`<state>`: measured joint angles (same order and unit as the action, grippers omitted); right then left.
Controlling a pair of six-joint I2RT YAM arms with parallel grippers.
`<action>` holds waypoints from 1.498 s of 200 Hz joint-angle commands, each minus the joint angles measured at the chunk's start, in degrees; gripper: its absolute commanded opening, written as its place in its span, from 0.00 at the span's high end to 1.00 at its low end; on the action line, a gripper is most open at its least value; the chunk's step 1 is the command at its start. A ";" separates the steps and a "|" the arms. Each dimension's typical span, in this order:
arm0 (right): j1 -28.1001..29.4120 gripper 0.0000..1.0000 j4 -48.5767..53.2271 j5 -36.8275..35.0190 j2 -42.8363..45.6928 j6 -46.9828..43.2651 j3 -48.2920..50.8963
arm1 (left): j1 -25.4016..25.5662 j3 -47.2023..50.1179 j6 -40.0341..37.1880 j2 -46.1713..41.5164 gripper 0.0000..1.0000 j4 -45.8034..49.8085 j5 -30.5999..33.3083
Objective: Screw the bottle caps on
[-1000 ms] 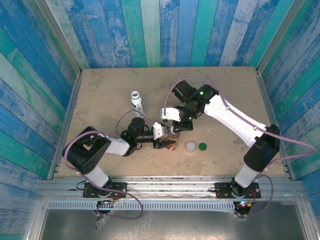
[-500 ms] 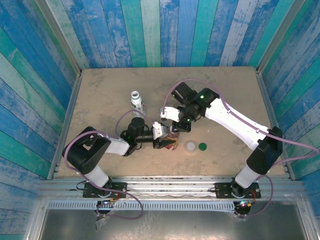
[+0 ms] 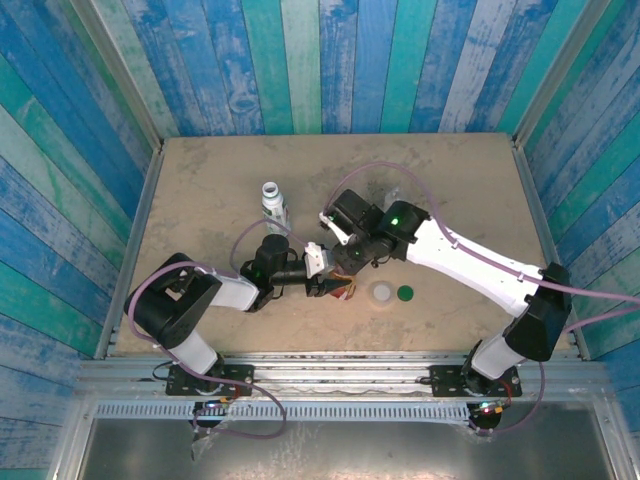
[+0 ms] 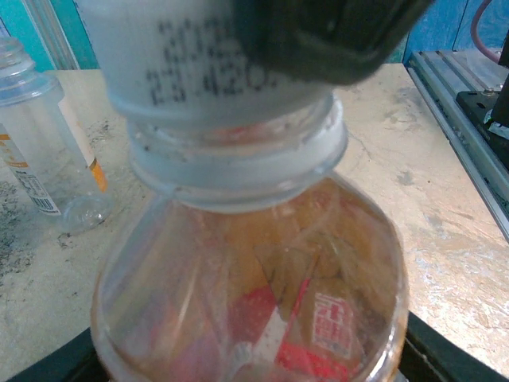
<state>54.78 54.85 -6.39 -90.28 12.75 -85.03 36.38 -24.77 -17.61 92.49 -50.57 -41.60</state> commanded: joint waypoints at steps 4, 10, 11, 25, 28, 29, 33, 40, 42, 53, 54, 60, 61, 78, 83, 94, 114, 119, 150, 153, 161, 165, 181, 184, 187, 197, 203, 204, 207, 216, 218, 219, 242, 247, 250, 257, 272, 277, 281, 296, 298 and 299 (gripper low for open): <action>1.28 0.64 -0.61 -1.57 -0.54 5.97 1.73 | 0.27 0.30 0.20 -0.03 0.37 3.55 3.31; 1.31 0.60 -0.89 -1.48 -0.02 4.62 1.55 | 0.24 0.32 0.14 -0.04 0.37 3.41 3.36; 1.30 0.59 -0.93 -1.46 0.13 4.37 1.50 | 0.25 0.37 0.13 -0.04 0.37 3.39 3.28; 1.27 0.45 -2.76 0.29 1.89 -0.02 1.85 | 0.26 0.41 0.03 -0.06 0.37 3.22 3.03; 1.29 0.42 -3.16 0.93 2.43 -1.47 2.07 | 0.29 0.42 0.02 -0.10 0.37 3.20 2.87; 1.29 0.41 -3.30 1.20 2.58 -2.15 2.16 | 0.28 0.42 0.02 -0.06 0.37 3.19 2.81; 1.22 0.37 -3.65 1.88 3.29 -4.09 2.57 | 0.27 0.37 0.03 -0.07 0.37 3.09 2.74; 1.19 0.32 -4.65 2.46 4.75 -7.18 3.70 | 0.22 0.50 0.02 -0.06 0.37 2.96 2.45; 1.20 0.31 -4.79 2.44 5.13 -7.91 4.04 | 0.25 0.51 0.02 -0.17 0.37 2.92 2.37; 0.66 0.28 -5.82 3.21 7.31 -12.22 5.91 | 0.27 0.65 -0.05 -0.06 0.37 2.59 1.92; 0.66 0.28 -5.82 3.21 7.31 -12.22 5.91 | 0.27 0.67 -0.05 -0.09 0.37 2.54 1.81; 0.21 0.27 -6.53 3.99 8.52 -14.28 7.11 | 0.27 0.76 0.01 -0.09 0.37 2.23 1.47; 0.09 0.27 -6.65 4.14 8.66 -14.57 7.31 | 0.27 0.77 -0.02 -0.10 0.37 2.19 1.41; -1.49 0.27 -8.89 8.61 11.46 -21.45 10.46 | 0.31 0.93 0.25 -0.02 0.37 1.33 -0.01; -1.92 0.27 -10.09 9.98 12.26 -22.88 11.53 | 0.26 0.87 0.36 0.12 0.37 1.06 -0.50; -2.84 0.27 -11.73 13.92 13.56 -26.95 13.41 | 0.31 0.93 0.55 0.35 0.37 0.56 -1.27; -4.45 0.31 -14.06 18.88 15.05 -35.15 16.12 | 0.26 0.87 0.30 0.65 0.37 0.63 -2.08; -4.86 0.34 -14.05 19.41 15.13 -37.14 16.41 | 0.19 0.78 0.26 0.74 0.37 0.74 -2.24; -9.32 0.44 -12.16 24.21 13.65 -44.03 15.17 | 0.25 0.52 -0.22 0.61 0.37 1.33 -3.22; -9.75 0.44 -11.87 24.57 13.35 -44.46 14.85 | 0.27 0.55 -0.23 0.60 0.37 1.32 -3.31; -10.79 0.44 -11.17 25.56 12.54 -45.43 14.05 | 0.29 0.55 -0.41 0.63 0.37 1.52 -3.50; -11.23 0.44 -10.96 26.01 12.16 -45.88 13.73 | 0.27 0.56 -0.49 0.57 0.37 1.52 -3.54; -12.40 0.44 -10.94 28.56 10.82 -47.59 13.10 | 0.27 0.56 -0.58 0.59 0.37 1.55 -3.85; -12.62 0.45 -10.91 29.60 10.57 -47.83 12.98 | 0.24 0.53 -0.61 0.54 0.37 1.50 -3.90; -12.82 0.45 -10.91 30.52 10.26 -48.06 12.86 | 0.27 0.54 -0.65 0.58 0.37 1.52 -3.99; -13.25 0.47 -10.56 32.72 9.41 -48.97 12.38 | 0.27 0.52 -0.68 0.60 0.37 1.52 -4.01; -13.39 0.48 -10.51 33.44 8.93 -49.38 12.12 | 0.27 0.52 -0.68 0.64 0.37 1.52 -4.01; -13.43 0.48 -10.49 33.54 8.87 -49.44 12.15 | 0.27 0.52 -0.68 0.66 0.37 1.57 -4.01; -13.43 0.49 -10.53 33.73 8.60 -49.70 12.06 | 0.27 0.52 -0.73 0.64 0.37 1.56 -4.02; -13.62 0.52 -10.53 33.98 7.99 -50.00 11.90 | 0.27 0.52 -0.76 0.60 0.37 1.55 -4.10; -13.69 0.52 -10.53 33.99 7.83 -50.08 11.82 | 0.27 0.52 -0.76 0.61 0.37 1.60 -4.10; -13.76 0.52 -10.50 34.03 7.75 -50.09 11.78 | 0.27 0.56 -0.76 0.64 0.37 1.56 -4.14; -14.40 0.62 -10.23 34.38 6.14 -50.15 11.16 | 0.27 0.52 -0.81 0.63 0.37 1.87 -4.12; -14.37 0.64 -9.97 34.47 5.84 -50.19 11.05 | 0.27 0.46 -0.85 0.59 0.37 1.92 -4.16; -14.43 0.66 -9.85 34.52 5.80 -50.22 10.93 | 0.28 0.50 -0.86 0.55 0.37 2.03 -4.15; -14.44 0.68 -9.55 34.65 5.58 -50.19 10.81 | 0.19 0.47 -0.85 0.54 0.37 1.88 -4.03; -14.46 0.70 -9.36 34.60 5.55 -50.03 11.15 | 0.24 0.46 -0.69 0.50 0.37 1.89 -3.86; -14.50 0.70 -9.37 34.53 5.56 -49.86 11.19 | 0.26 0.47 -0.48 0.48 0.37 1.78 -3.79; -14.47 0.70 -9.20 34.52 5.52 -49.73 11.23 | 0.27 0.50 -0.37 0.50 0.37 1.71 -3.60; -14.46 0.70 -9.05 34.43 5.51 -48.87 11.49 | 0.27 0.51 0.00 0.49 0.37 1.42 -3.00; -14.51 0.70 -9.06 34.36 5.50 -48.70 11.47 | 0.27 0.47 0.13 0.50 0.37 1.36 -2.90; -14.48 0.70 -8.97 34.40 5.48 -48.57 11.47 | 0.27 0.49 0.17 0.50 0.37 1.36 -2.80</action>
<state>40.40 43.68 26.44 -84.25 -36.58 -72.99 36.45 -24.73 -17.98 92.49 -50.61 -44.93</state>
